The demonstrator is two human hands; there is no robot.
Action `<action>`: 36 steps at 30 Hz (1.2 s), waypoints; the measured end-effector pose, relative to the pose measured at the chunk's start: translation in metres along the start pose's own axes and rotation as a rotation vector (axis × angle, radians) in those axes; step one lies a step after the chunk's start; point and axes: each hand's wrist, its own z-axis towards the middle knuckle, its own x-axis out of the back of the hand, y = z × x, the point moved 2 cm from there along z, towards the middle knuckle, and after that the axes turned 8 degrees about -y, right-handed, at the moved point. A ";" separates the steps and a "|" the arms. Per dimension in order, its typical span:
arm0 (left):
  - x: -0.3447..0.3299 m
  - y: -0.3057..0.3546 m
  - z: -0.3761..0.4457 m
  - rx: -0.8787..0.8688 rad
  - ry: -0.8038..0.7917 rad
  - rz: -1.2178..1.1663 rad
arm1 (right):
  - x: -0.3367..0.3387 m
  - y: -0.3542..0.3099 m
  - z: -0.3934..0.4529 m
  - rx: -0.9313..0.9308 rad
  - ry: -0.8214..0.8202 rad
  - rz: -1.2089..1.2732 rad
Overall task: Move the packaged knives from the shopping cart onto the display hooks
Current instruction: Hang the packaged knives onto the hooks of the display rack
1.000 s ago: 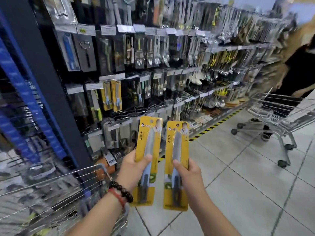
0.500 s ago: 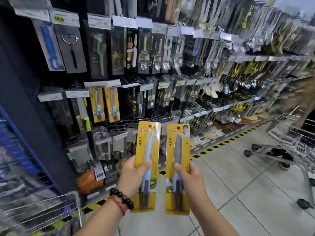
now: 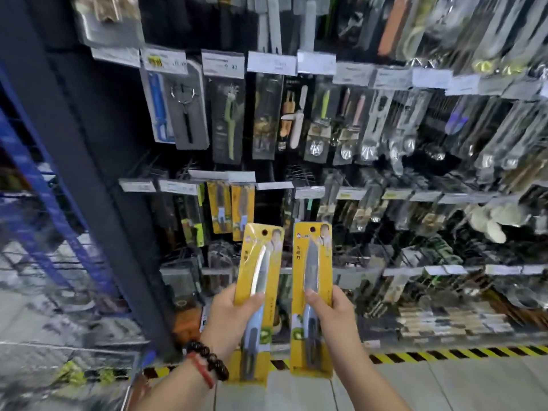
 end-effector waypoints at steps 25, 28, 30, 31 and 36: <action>0.047 -0.059 0.214 0.212 0.102 -0.125 | -0.070 0.045 0.275 -0.155 -0.291 -0.037; 0.049 -0.075 0.226 0.247 0.072 -0.112 | -0.067 0.052 0.291 -0.153 -0.309 -0.049; 0.047 -0.083 0.236 0.267 0.085 -0.129 | -0.065 0.053 0.302 -0.147 -0.318 -0.040; 0.045 -0.083 0.240 0.277 0.091 -0.149 | -0.064 0.054 0.307 -0.146 -0.325 -0.037; 0.040 -0.092 0.257 0.314 0.132 -0.209 | -0.057 0.060 0.321 -0.109 -0.383 -0.042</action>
